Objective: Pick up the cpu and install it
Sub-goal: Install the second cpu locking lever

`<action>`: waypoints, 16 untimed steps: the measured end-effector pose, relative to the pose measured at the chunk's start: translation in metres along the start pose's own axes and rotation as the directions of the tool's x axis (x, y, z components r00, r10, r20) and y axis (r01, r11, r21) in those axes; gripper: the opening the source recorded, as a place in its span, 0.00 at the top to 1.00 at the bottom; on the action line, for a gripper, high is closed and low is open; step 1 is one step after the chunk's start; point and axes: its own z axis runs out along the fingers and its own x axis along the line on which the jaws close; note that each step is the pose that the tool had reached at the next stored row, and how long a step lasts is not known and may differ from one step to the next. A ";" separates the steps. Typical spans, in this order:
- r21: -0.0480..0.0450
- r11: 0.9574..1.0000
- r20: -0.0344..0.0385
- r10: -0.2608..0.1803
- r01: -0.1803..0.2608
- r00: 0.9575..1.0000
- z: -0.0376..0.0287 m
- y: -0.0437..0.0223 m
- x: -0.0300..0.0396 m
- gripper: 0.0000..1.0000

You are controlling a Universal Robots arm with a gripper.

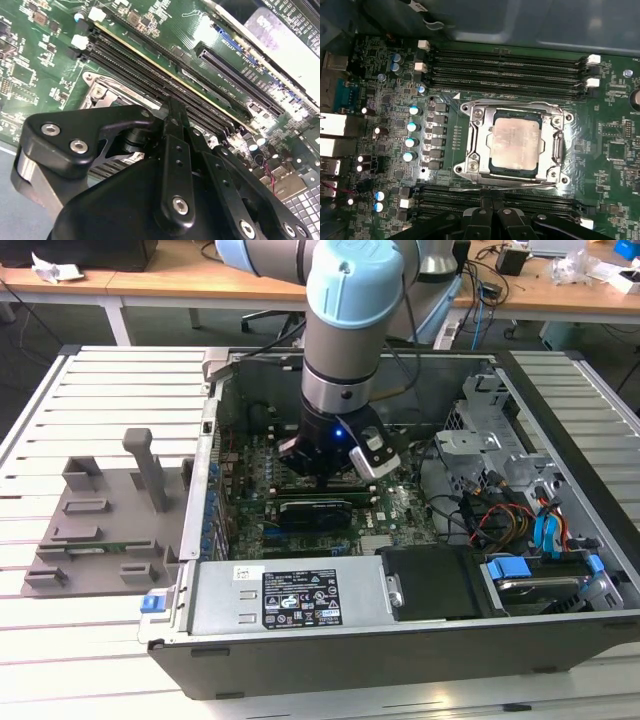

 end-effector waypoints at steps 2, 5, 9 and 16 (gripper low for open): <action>0.000 1.000 0.000 0.000 0.000 1.000 0.0017 0.0000 0.0012 0.89; 0.000 1.000 0.000 0.000 0.000 1.000 0.0065 -0.0002 0.0029 0.89; 0.000 1.000 0.000 0.000 0.000 1.000 0.0091 0.0013 0.0080 0.89; 0.000 1.000 0.000 0.000 0.000 1.000 0.0122 0.0079 0.0224 0.89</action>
